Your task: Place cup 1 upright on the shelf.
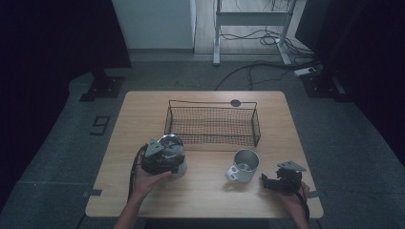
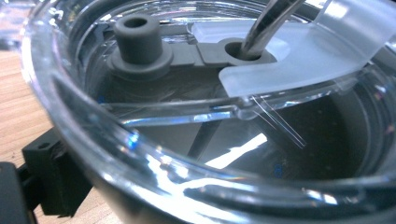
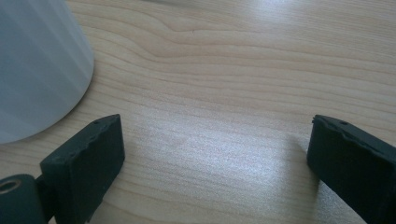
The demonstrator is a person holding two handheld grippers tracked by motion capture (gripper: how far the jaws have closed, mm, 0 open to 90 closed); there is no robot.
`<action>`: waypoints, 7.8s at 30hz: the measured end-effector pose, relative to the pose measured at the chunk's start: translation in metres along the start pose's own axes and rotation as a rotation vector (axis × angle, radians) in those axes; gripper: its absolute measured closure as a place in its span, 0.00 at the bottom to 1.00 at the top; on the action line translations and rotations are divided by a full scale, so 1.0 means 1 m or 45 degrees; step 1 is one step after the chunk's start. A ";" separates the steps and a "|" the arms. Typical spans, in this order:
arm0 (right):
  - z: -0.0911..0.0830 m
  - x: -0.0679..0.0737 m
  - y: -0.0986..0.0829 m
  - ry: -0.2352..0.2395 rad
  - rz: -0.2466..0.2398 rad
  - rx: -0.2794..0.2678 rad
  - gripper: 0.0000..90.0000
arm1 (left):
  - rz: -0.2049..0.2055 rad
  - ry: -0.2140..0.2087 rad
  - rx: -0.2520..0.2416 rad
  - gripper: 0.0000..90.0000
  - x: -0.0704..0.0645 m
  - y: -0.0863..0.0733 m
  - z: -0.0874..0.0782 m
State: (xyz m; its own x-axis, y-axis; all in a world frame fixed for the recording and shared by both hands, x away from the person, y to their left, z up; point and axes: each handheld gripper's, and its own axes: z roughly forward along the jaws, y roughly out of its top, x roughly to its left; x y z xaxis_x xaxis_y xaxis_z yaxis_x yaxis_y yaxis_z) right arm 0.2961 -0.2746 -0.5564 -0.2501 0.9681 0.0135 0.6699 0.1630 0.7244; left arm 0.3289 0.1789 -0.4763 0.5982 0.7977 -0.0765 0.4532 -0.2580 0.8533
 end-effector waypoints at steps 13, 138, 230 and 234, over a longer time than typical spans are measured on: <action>0.000 0.000 0.000 -0.004 0.006 -0.002 0.05 | 0.021 0.010 -0.004 0.04 0.000 0.001 -0.002; 0.001 -0.001 0.001 -0.022 0.021 -0.011 0.08 | -0.013 -0.019 -0.179 0.05 0.021 0.091 -0.032; 0.002 -0.002 0.002 -0.031 0.026 -0.020 0.10 | -0.037 0.000 -0.124 0.05 0.056 0.153 0.064; 0.002 -0.002 0.002 -0.031 0.025 -0.019 0.10 | -0.036 0.002 -0.117 0.05 0.057 0.152 0.070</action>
State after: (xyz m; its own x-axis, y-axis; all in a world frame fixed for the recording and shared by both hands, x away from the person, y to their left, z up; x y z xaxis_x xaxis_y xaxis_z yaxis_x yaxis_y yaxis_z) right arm 0.2997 -0.2754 -0.5561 -0.2198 0.9755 0.0116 0.6637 0.1408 0.7346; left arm 0.4777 0.1468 -0.3869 0.5852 0.8047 -0.1002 0.4068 -0.1844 0.8947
